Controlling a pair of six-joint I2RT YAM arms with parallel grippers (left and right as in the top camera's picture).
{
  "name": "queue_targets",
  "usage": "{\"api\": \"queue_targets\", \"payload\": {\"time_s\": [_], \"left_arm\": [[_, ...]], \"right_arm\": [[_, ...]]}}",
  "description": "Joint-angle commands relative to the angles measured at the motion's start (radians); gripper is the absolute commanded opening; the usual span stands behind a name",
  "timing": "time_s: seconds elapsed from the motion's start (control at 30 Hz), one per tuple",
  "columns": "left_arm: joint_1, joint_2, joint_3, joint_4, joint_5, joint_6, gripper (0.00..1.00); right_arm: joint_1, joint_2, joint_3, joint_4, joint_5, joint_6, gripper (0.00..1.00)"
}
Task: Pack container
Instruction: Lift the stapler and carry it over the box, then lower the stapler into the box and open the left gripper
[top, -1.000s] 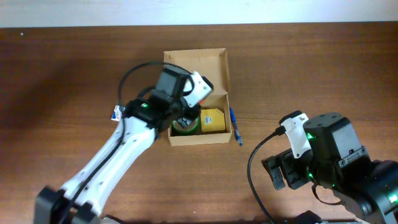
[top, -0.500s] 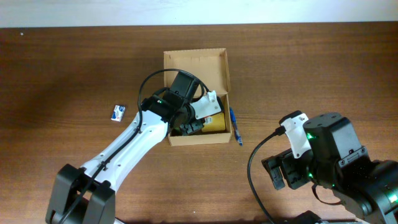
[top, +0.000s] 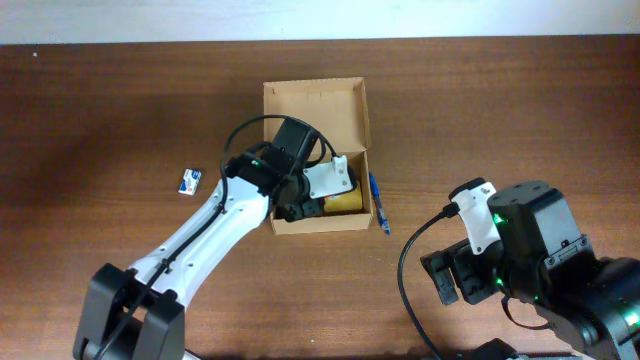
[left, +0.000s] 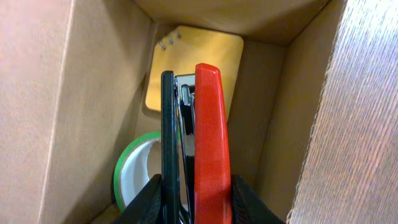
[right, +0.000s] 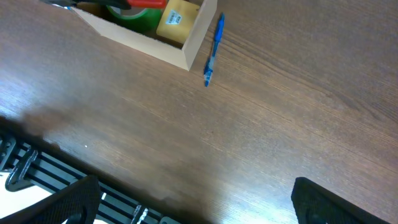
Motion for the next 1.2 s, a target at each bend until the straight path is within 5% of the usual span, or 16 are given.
{"api": "queue_targets", "payload": {"time_s": [0.0,1.17], "left_arm": [[0.021,0.018,0.021,-0.013,0.021,0.024,0.02],[0.028,0.103,0.021,-0.059,0.039,0.072,0.05]], "right_arm": [[-0.005,0.000,0.000,0.003,-0.010,-0.004,0.99],[-0.005,0.000,0.000,0.003,-0.010,-0.004,0.99]]}}
